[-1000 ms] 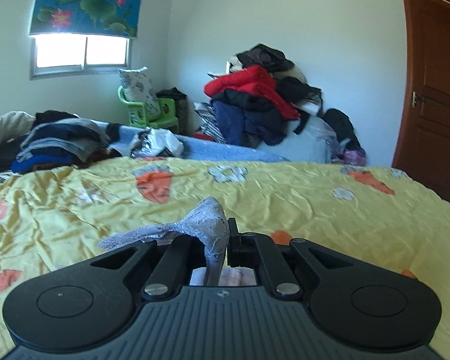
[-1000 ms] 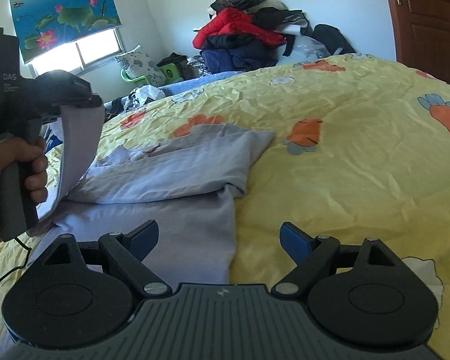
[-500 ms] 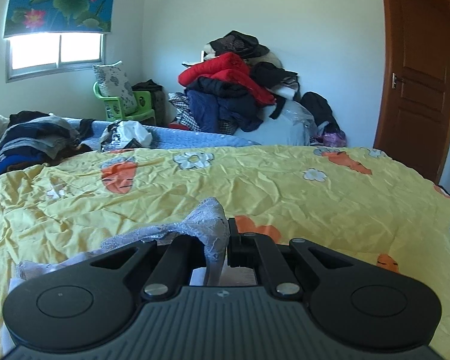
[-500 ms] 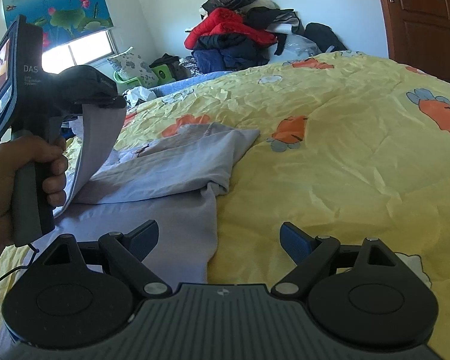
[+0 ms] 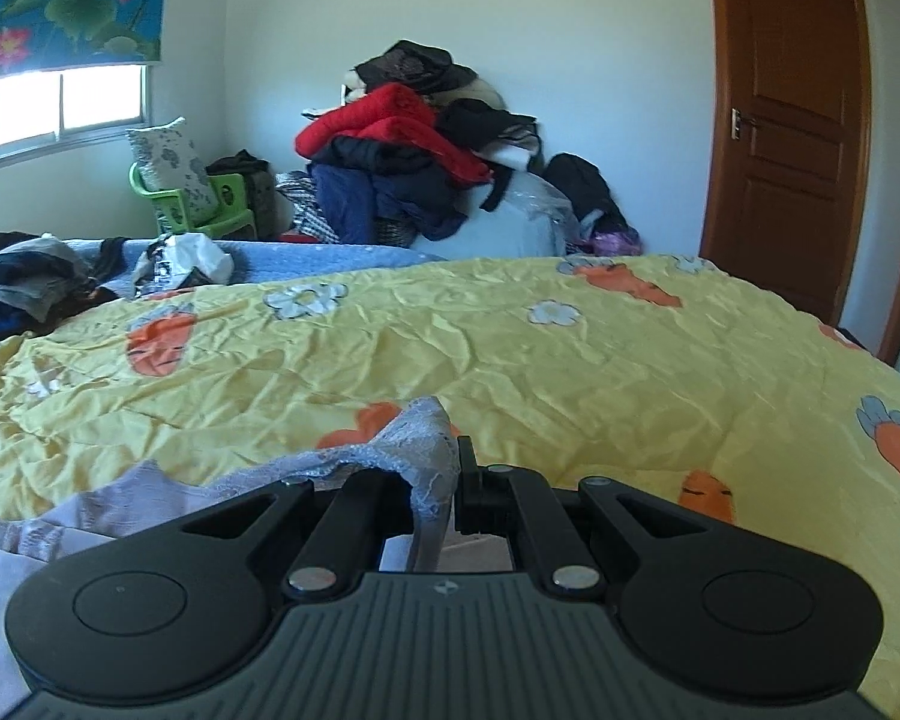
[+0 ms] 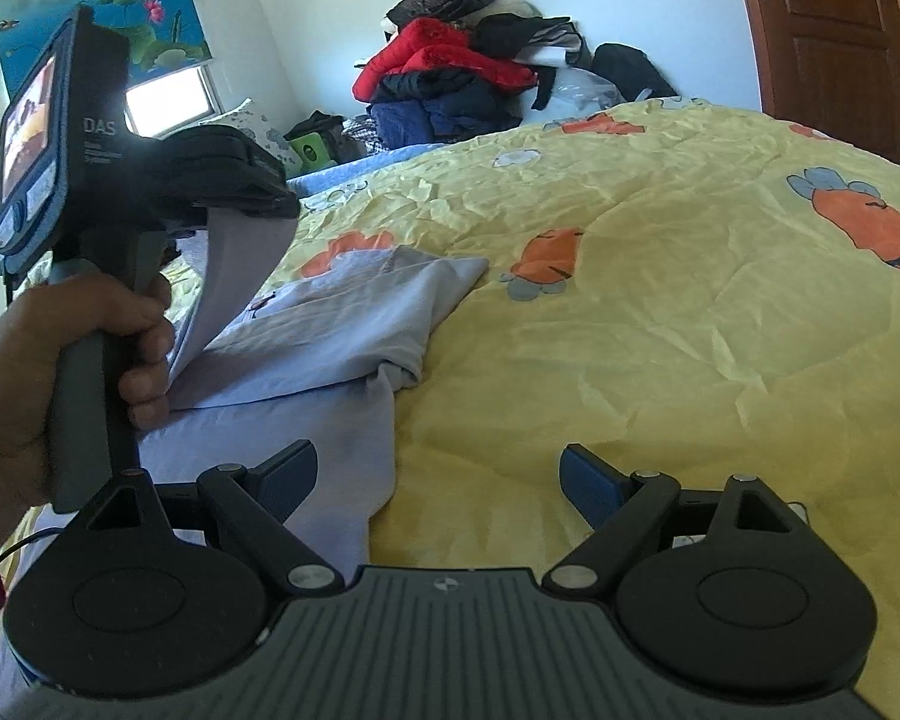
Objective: Fold small clothes
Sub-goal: 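Carry the held sleeve with the left tool across the sweater body, then open the left tool to release the sleeve and withdraw it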
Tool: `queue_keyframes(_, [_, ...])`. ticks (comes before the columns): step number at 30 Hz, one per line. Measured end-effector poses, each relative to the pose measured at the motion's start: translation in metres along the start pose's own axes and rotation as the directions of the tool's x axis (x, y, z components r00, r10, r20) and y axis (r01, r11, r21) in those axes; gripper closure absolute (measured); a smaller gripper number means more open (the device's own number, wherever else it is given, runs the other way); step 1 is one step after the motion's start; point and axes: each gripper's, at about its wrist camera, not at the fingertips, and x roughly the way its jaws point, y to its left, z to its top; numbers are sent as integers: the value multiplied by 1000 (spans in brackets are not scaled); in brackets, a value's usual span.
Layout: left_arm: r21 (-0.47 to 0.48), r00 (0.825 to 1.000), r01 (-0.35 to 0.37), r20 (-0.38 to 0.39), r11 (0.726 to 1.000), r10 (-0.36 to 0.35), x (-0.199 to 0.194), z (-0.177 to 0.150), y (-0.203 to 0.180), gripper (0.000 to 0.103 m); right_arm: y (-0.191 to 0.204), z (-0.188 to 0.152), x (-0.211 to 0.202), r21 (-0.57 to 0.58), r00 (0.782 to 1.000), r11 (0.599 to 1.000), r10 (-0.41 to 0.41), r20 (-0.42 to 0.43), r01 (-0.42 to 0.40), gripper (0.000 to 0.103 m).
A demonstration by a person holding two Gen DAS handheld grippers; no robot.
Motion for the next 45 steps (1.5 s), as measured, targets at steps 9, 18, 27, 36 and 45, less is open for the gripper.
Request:
queue_keyframes(9, [41,997,21,-79,999,-18,20,-7,-23,99,-9,0,0,6,1000,1000,-10,0,10,13])
queue_keyframes(18, [32,982,76,-176,997,-69,34,-10,-32,12,-11,0,1,5,1000,1000,-23,-2,23,13])
queue_keyframes(27, [-10,962,248,-115,969,-247,16,8,-50,4,-12,-1,2,1,999,999,-34,-8,34,14])
queue_keyframes(36, [-144,988,144,-38,979,-150,-11,23,47,4,-5,14,0,-50,998,998,-48,38,50,14])
queue_keyframes(45, [35,980,-160,-113,986,163,-40,-38,148,4,34,70,52,-118,985,979,172,25,-168,15])
